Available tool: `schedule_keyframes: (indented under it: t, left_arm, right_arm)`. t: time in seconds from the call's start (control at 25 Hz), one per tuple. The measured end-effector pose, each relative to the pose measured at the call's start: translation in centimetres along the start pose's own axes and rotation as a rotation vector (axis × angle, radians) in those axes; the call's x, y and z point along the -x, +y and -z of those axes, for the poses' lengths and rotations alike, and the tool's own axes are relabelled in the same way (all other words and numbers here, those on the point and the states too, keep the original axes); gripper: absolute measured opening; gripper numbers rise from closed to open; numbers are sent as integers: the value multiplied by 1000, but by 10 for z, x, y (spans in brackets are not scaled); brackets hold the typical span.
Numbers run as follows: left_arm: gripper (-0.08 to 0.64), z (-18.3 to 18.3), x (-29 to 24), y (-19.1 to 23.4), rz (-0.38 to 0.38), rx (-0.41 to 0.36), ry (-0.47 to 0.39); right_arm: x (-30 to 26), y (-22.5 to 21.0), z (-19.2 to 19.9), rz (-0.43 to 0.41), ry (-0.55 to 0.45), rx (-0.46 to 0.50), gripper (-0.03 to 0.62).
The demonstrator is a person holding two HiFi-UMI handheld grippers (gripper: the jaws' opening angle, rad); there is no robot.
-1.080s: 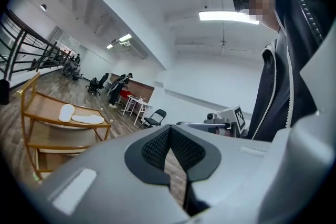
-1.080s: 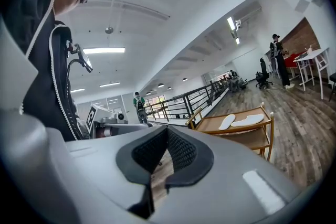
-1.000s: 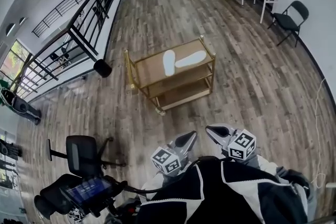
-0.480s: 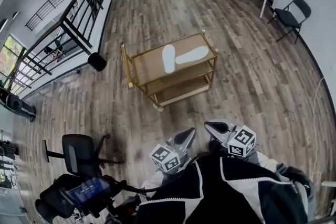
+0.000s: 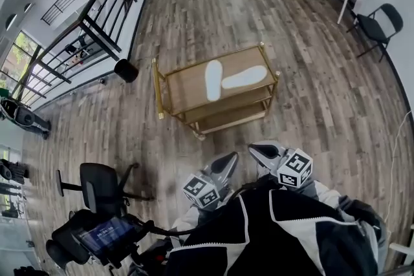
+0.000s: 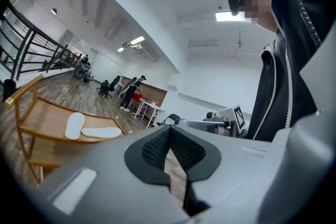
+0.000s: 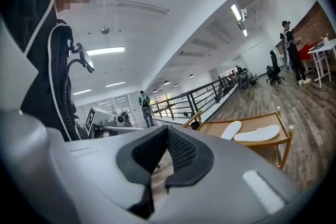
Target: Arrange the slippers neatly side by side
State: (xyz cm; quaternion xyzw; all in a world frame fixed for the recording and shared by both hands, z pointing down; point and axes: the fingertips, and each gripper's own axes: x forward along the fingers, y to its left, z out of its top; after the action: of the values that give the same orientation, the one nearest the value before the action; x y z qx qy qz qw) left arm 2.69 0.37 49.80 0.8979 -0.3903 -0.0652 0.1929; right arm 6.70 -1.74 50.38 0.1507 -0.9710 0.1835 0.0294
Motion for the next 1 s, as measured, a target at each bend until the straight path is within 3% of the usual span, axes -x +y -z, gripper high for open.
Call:
schedule_keyframes:
  t: [0.24, 0.6, 1.0]
  left_arm:
    - [20, -25, -64, 23, -20, -11, -38]
    - [20, -43, -101, 61, -115, -11, -46]
    - [20, -58, -125, 113, -107, 8, -59]
  right_arm:
    - [-6, -55, -22, -70, 14, 3, 5]
    - [-26, -112, -47, -140, 35, 18, 5]
    - [-55, -155, -56, -105, 61, 4, 5]
